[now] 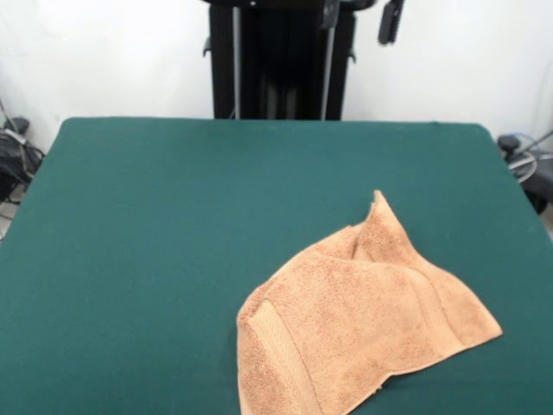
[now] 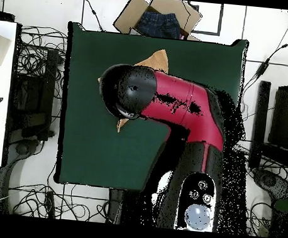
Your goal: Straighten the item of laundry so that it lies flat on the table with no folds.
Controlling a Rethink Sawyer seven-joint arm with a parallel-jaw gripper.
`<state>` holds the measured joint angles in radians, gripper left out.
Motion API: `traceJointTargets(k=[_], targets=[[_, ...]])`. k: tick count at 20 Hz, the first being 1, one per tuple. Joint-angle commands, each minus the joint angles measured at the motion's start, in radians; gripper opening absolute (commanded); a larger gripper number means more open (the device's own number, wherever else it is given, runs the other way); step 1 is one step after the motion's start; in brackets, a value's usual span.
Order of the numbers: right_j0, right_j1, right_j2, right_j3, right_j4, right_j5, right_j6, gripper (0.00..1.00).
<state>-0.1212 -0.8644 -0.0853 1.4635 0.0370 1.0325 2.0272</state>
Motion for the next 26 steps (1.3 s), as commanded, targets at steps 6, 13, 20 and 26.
traceJointTargets(k=[6,13,20,26], targets=[[-0.026,0.103,0.126,0.058,-0.036,-0.163,-0.030,1.00],[-0.011,0.120,0.117,0.066,-0.046,-0.219,-0.009,1.00],[0.002,0.154,0.111,0.046,-0.059,-0.247,0.004,1.00],[0.039,0.181,0.086,0.032,-0.080,-0.271,0.042,1.00]])
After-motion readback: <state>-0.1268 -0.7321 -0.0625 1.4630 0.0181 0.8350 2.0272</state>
